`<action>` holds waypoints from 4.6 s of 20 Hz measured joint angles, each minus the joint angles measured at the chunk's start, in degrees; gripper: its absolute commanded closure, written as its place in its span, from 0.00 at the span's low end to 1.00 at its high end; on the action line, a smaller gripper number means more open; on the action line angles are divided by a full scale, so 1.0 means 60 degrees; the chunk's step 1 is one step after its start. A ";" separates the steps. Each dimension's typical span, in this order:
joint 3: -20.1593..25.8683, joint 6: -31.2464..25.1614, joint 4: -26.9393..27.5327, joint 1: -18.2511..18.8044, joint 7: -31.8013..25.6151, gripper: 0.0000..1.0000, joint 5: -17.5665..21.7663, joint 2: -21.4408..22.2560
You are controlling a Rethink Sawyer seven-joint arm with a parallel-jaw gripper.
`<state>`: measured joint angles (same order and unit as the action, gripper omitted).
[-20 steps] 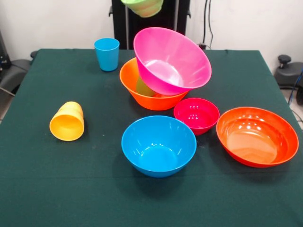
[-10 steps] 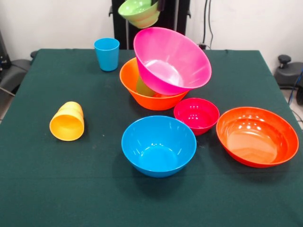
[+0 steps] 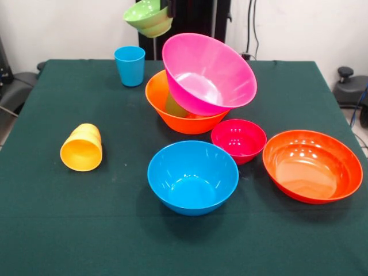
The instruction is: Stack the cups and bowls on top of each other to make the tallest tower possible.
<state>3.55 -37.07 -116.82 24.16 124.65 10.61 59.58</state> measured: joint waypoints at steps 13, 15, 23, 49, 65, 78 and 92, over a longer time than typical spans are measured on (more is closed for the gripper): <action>-0.0717 -0.1265 0.0220 -0.2095 0.0000 1.00 -0.0049 0.1094; -0.0777 -0.1433 0.0220 -0.2168 0.0000 1.00 -0.0085 0.1261; -0.1198 -0.1544 0.0223 -0.2215 0.0000 1.00 -0.0200 0.1613; -0.1843 -0.1544 0.1328 -0.3891 0.1087 0.00 -0.0293 -0.0292; -0.1990 -0.1308 0.1316 -0.3303 0.1087 0.00 -0.0530 -0.0455; -0.0550 0.1677 -0.0292 0.0804 0.1052 0.00 -0.0963 0.0102; 0.1524 0.3447 -0.1160 0.5323 0.0785 0.00 0.2142 -0.0819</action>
<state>12.69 -16.39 -123.78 56.10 129.36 23.47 54.67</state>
